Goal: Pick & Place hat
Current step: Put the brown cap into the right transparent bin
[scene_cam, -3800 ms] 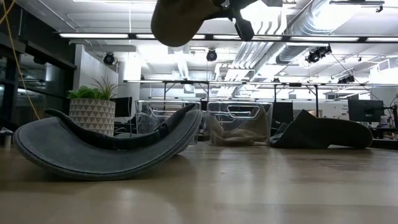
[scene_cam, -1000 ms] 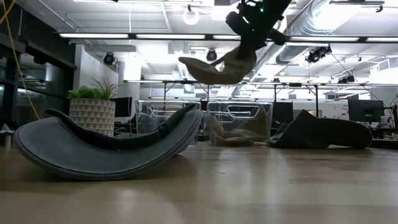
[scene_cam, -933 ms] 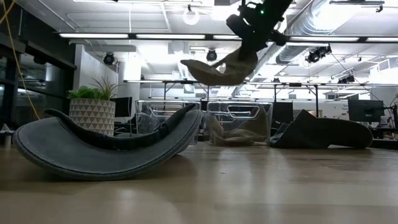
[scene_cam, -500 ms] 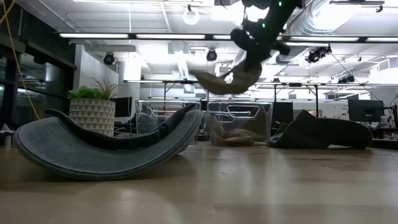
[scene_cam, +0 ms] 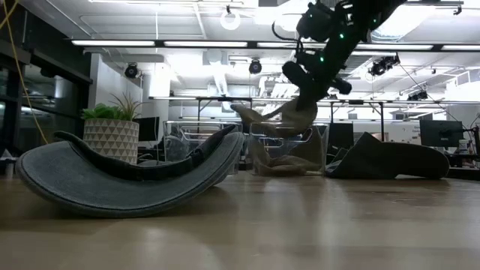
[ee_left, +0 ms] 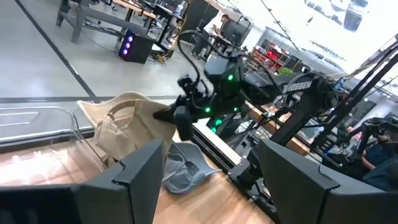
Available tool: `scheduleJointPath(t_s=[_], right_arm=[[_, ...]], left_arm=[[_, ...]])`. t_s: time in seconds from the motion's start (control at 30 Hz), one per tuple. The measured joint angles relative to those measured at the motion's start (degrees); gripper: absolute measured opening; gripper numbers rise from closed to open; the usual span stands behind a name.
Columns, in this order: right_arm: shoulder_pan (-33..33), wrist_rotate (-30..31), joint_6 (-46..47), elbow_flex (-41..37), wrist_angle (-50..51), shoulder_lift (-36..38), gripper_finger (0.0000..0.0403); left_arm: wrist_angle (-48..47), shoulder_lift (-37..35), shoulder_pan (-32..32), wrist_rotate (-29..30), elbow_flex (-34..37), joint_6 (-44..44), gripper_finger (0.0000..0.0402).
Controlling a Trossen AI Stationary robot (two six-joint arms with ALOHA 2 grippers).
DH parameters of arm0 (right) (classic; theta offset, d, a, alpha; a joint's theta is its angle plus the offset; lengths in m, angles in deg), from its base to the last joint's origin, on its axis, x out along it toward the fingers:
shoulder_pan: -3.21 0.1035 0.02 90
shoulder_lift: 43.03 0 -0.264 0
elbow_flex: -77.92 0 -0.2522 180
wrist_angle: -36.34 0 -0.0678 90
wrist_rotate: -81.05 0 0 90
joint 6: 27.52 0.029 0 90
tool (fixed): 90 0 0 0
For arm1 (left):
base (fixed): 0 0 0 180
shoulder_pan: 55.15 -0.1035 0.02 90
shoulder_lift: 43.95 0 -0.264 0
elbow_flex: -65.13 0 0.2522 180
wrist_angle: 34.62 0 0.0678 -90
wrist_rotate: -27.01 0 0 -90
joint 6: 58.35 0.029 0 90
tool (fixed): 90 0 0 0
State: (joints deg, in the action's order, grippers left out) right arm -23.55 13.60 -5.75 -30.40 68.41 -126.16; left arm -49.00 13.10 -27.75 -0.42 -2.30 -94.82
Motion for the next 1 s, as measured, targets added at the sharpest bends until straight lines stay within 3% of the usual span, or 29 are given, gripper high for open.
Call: scheduleJointPath(t_s=[0.37,0.6,0.8,1.0], right_arm=[[-1.82,-3.59,4.14,-6.64,-2.66,-0.15,0.0005],[-2.08,-4.71,4.78,-6.97,-2.66,-0.15,0.0005],[-4.85,-11.28,4.81,-6.97,-2.77,-1.25,0.0008],[-5.25,-11.56,5.23,-6.97,-3.18,-1.53,0.0068]], left_arm=[[-0.50,0.00,0.00,0.05,0.00,-1.33,0.0241],[-0.87,0.00,0.00,0.17,0.00,-1.49,0.0241],[-0.85,0.00,0.00,0.15,0.00,-1.55,0.0241],[-0.83,0.02,0.00,0.13,0.00,-1.57,0.0241]])
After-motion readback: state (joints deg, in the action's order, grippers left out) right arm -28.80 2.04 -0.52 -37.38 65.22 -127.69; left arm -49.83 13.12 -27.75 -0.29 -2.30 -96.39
